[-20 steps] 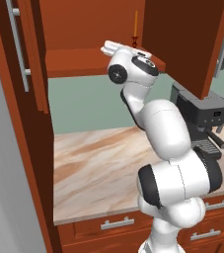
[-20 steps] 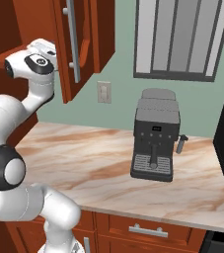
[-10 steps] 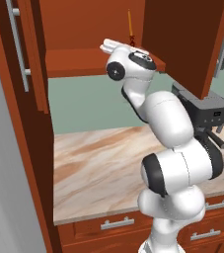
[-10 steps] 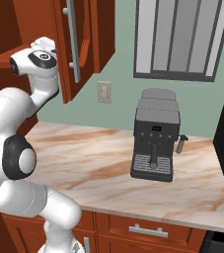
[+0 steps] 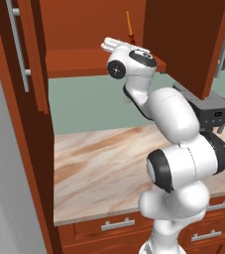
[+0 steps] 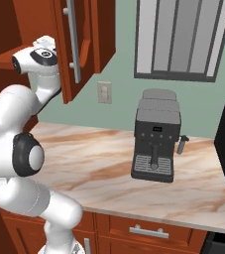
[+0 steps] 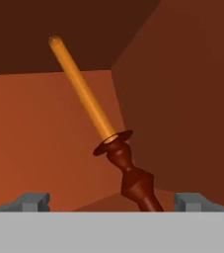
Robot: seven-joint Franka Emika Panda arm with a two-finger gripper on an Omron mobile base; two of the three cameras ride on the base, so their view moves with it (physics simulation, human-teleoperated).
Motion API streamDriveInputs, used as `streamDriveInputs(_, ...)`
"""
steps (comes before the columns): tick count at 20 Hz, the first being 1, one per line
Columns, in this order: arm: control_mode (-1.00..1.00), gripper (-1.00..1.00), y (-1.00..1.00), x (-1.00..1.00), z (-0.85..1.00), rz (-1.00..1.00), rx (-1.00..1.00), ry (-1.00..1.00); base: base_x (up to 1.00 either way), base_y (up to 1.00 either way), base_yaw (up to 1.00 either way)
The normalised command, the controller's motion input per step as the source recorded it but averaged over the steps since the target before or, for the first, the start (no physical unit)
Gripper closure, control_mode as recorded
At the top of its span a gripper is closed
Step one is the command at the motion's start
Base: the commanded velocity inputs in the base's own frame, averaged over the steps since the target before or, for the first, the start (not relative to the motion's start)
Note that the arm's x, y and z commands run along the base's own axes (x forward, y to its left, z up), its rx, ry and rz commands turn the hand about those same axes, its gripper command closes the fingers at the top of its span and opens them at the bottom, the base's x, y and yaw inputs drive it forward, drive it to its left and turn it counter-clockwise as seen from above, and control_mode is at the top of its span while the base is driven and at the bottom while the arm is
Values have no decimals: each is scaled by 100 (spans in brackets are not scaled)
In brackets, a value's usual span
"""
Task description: Get the candle and the beer from the cabinet and move them to the dining counter.
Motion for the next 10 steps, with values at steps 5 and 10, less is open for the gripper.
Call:
streamDriveInputs(5,-100,-100,-15,-2,0,0,0,0,0,0,0)
streamDriveInputs(10,-100,100,-19,-9,0,0,0,0,0,0,0)
